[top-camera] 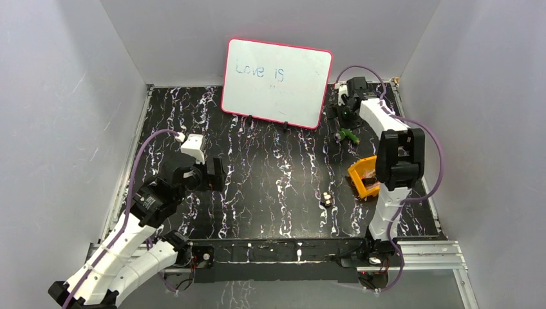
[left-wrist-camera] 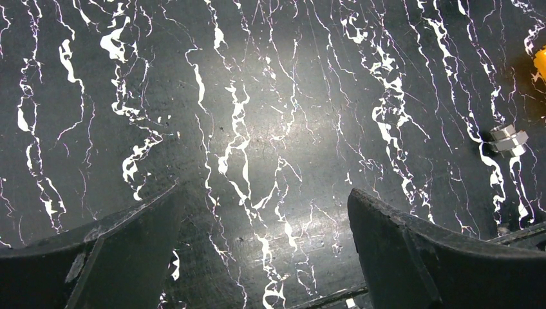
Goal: Install the water faucets
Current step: Pick up the water faucet from the center of the board.
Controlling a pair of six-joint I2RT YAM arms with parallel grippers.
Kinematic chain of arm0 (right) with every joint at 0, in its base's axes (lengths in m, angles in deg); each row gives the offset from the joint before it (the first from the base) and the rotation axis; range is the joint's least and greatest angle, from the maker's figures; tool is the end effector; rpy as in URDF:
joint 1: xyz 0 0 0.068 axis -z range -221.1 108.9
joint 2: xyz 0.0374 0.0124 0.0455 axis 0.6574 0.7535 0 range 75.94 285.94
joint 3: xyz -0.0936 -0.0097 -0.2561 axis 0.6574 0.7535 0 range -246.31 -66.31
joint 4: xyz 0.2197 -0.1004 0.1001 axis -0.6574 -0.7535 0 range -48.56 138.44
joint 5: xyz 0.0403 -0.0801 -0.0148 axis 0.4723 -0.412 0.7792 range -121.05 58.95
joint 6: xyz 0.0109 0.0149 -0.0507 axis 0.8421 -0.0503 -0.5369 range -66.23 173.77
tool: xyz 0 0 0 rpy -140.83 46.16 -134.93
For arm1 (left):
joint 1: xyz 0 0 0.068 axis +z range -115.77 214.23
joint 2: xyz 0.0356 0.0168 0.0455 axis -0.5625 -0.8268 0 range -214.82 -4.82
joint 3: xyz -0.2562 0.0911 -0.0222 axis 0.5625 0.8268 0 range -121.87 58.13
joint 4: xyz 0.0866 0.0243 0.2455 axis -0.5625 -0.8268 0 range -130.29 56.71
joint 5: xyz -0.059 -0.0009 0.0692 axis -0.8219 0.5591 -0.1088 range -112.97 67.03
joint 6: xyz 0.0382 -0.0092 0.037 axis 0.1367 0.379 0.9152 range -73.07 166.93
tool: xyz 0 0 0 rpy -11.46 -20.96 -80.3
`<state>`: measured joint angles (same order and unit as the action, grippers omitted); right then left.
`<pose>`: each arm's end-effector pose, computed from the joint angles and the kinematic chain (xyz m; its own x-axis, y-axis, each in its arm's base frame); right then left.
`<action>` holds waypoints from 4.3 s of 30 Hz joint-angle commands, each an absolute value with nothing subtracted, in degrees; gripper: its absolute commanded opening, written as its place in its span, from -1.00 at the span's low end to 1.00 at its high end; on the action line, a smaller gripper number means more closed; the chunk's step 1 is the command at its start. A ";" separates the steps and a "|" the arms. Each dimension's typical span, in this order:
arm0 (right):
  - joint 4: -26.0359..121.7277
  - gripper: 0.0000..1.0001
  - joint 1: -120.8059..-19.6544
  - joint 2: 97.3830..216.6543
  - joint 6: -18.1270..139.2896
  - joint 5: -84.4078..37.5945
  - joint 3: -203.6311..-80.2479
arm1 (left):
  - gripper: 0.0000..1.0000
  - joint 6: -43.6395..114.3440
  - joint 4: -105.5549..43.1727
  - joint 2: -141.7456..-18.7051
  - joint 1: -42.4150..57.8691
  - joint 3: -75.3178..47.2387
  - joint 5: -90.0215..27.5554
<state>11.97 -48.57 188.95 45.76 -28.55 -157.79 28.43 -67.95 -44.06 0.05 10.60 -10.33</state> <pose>0.4274 0.0576 0.2294 -0.8113 -0.2468 -0.5299 -0.2685 0.9626 -0.0372 0.1257 -0.0760 0.3268 -0.4708 -0.0545 -0.8805 0.2494 0.9492 -0.1921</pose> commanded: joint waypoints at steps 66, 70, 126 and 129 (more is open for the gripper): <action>19.66 0.14 -49.46 174.54 60.08 -32.46 -149.88 | 0.97 29.36 -66.93 -48.07 0.47 11.26 -9.25; 20.01 0.14 -57.92 169.25 62.85 -34.11 -147.08 | 0.97 28.82 -67.33 -47.98 0.48 11.22 -8.39; 30.69 0.97 -111.15 185.01 71.54 -48.32 -137.56 | 0.97 22.97 -82.53 -38.86 0.48 -1.09 -1.00; 31.16 0.97 -111.12 182.14 71.07 -48.82 -134.75 | 0.97 22.98 -82.51 -38.81 0.48 -1.07 -1.00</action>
<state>31.95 -110.75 185.91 72.84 -49.66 -138.38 22.07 -81.81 -38.60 0.05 0.20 -0.84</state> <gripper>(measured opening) 0.984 0.982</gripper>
